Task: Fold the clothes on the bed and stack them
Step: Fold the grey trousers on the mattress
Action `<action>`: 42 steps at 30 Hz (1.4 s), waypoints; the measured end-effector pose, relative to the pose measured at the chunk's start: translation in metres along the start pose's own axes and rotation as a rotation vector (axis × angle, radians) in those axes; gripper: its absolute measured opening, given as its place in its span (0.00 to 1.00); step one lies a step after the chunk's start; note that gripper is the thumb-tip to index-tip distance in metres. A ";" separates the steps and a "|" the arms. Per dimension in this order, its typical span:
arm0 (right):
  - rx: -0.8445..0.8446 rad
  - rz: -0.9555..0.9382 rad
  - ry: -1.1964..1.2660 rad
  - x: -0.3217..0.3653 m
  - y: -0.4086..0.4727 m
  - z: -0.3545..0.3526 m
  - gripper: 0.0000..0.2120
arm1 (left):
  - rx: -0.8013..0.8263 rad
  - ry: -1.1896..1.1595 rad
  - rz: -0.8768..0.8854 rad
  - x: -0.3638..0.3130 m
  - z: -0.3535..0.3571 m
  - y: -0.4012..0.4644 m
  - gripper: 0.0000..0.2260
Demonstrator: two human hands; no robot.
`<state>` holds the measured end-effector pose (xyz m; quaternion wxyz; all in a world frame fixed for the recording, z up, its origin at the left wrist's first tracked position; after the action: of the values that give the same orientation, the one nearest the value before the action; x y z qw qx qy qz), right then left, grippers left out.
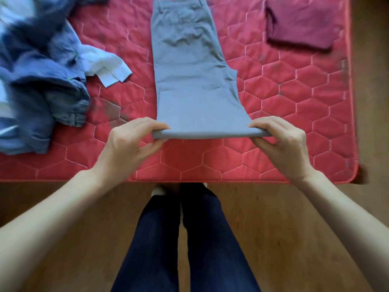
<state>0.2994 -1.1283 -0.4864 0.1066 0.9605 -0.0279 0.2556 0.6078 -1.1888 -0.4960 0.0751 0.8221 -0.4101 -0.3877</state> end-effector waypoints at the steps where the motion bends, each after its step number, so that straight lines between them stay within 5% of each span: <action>1: 0.021 -0.005 0.011 0.006 0.000 -0.010 0.04 | -0.015 -0.009 -0.007 -0.006 -0.009 0.002 0.06; 7: 0.155 0.062 0.125 0.016 0.012 -0.036 0.06 | -0.028 -0.123 -0.128 -0.019 -0.031 0.010 0.10; 13: 0.288 0.187 0.173 -0.007 0.076 -0.005 0.09 | -0.056 -0.265 -0.448 0.016 -0.008 0.041 0.11; 21: 0.305 0.428 0.472 -0.052 0.222 0.085 0.12 | -0.321 -0.420 -0.731 0.147 0.026 0.121 0.13; 29: 0.316 0.612 0.271 -0.103 0.321 0.239 0.10 | -0.335 -0.354 -0.920 0.314 0.113 0.152 0.16; 42: 0.155 0.583 0.247 -0.097 0.372 0.271 0.12 | -0.342 -0.306 -0.889 0.380 0.112 0.173 0.14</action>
<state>0.3063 -1.5507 -0.6935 -0.0419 0.8790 -0.2690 0.3915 0.5606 -1.5585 -0.7155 -0.0245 0.8270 0.0431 -0.5600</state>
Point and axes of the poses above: each hand's wrist, its own y-axis towards the middle knuckle, its own z-axis out of the palm, x = y × z, the point moved 1 cm from there along y, towards the middle knuckle, and after that the axes turned 14 degrees about z, right-handed, at the moved point
